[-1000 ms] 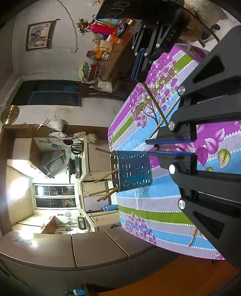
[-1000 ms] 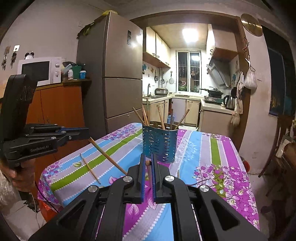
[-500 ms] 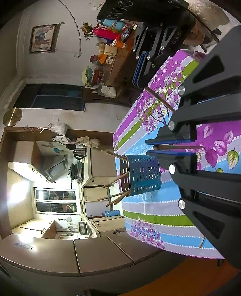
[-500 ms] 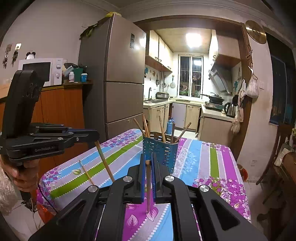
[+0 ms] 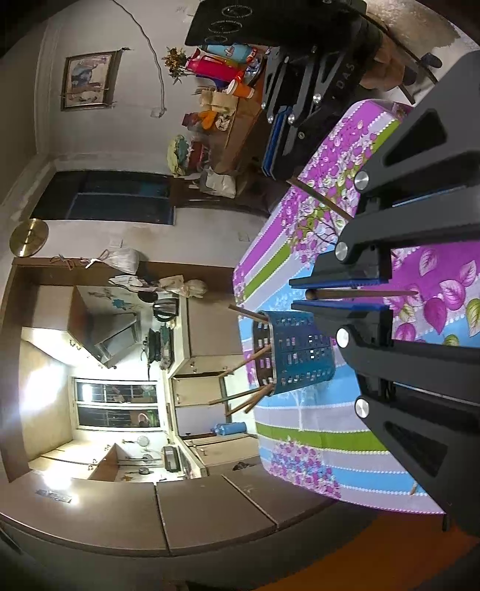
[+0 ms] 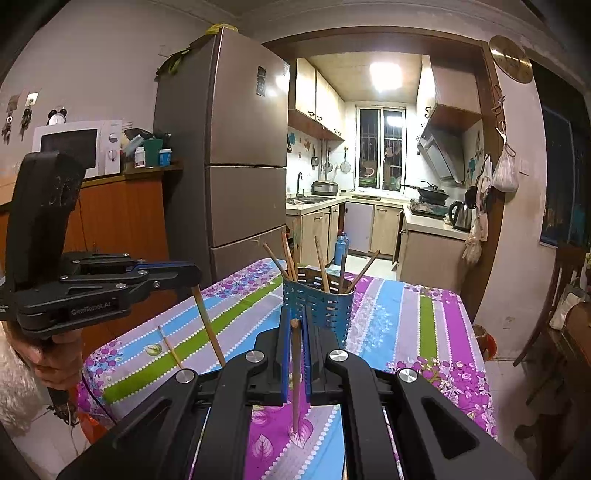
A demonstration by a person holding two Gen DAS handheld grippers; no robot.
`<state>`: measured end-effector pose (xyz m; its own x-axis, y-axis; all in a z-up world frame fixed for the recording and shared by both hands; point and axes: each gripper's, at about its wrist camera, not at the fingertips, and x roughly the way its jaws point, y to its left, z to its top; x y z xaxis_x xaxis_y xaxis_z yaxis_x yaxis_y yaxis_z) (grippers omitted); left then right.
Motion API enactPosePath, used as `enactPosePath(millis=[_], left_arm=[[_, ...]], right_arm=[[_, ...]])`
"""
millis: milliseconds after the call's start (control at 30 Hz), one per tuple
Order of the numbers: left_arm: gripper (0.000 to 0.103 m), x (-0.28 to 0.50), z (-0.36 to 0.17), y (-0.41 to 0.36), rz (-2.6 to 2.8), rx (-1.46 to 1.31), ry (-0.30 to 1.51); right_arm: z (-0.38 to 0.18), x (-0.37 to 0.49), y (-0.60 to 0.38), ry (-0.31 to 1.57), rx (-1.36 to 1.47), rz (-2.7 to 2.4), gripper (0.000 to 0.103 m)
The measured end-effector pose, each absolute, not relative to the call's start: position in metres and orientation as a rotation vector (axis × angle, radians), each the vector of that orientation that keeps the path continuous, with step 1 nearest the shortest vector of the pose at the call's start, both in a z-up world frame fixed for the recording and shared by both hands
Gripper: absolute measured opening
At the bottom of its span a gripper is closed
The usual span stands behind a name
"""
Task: Organize utensils
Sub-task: 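Lower both chopsticks into the holder and open both tools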
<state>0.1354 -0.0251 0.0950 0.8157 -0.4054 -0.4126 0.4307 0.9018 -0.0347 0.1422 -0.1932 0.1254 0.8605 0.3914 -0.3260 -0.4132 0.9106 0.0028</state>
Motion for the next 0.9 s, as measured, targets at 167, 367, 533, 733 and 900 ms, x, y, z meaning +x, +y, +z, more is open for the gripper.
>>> enactPosePath(millis=[167,367,533,733,900], left_arm=[[0.005,0.147,0.121,-0.026,-0.438,0.072,0.372],[0.005,0.167,0.168,-0.029,-0.405,0.102,0.248],[0.005,0.198,0.201,-0.033,-0.368,0.099,0.157],[0.005,0.246,0.214,-0.037,-0.337,0.085,0.102],[0.005,0.285,0.202,-0.035,-0.329,0.071,0.097]], right_arm=[[0.148,0.156,-0.190,0.301,-0.088,0.416,0.007],[0.201,0.175,-0.182,0.206,-0.109,0.407,0.007],[0.249,0.206,-0.172,0.116,-0.108,0.395,0.007],[0.273,0.260,-0.167,0.081,-0.084,0.365,0.007],[0.258,0.316,-0.169,0.129,-0.047,0.328,0.007]])
